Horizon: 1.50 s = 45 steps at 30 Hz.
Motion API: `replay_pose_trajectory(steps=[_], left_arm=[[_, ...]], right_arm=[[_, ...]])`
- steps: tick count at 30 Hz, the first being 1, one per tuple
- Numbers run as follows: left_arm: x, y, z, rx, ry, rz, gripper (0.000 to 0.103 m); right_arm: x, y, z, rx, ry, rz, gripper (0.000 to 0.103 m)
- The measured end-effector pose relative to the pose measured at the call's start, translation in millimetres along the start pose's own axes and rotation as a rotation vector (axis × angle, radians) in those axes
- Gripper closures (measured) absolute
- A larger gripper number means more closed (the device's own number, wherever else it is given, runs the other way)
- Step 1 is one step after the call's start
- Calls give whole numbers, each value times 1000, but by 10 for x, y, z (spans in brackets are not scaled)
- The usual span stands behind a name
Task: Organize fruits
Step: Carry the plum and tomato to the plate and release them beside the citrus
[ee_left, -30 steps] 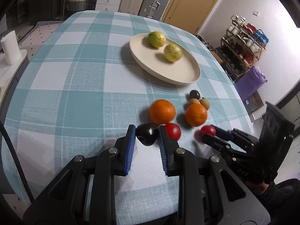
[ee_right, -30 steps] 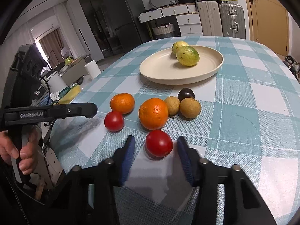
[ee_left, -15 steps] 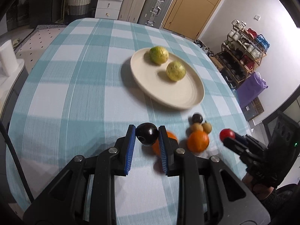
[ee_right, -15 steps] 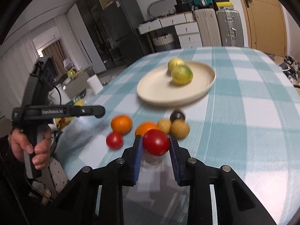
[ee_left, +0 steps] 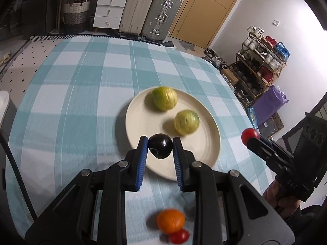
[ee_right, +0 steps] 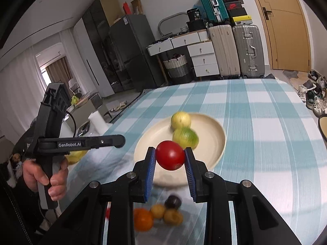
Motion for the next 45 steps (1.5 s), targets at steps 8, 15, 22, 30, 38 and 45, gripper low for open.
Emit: replay_pose_trajectory(steps=[8,15,22,30,38,45], left_arm=[[301,-500,64,-8,-7,-47,81],[434,-809,62,-19,-7,-82,81],[510,-1008,92,-9,-8,-100,81],[533,-1077,110,-13,-3,-106,81],[542,-1052,95,-2,17,-101,75],[542,-896,37,34,37,-83,66]], right_arm=[[344,-366,262,8,-16,-12,74],[481,-714,526,7,-76,-55,74],[528,-953,734,11,-122,-91,74],[505,-1139,870,24,-174,-114,74],[518,-1231,886,7,-173,-123,73],[590,-1061,818,3,-163,-57,50]])
Point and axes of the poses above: each gripper's, at about its wrist camera, not at the fingertips, and y roughly against the way its jaws point, z to its right, x to its top, the point moved 2 cm from there along -y, roughly the way its jaws point, and after that the axes turned 10 degrees about x, right-handed, at the moved point
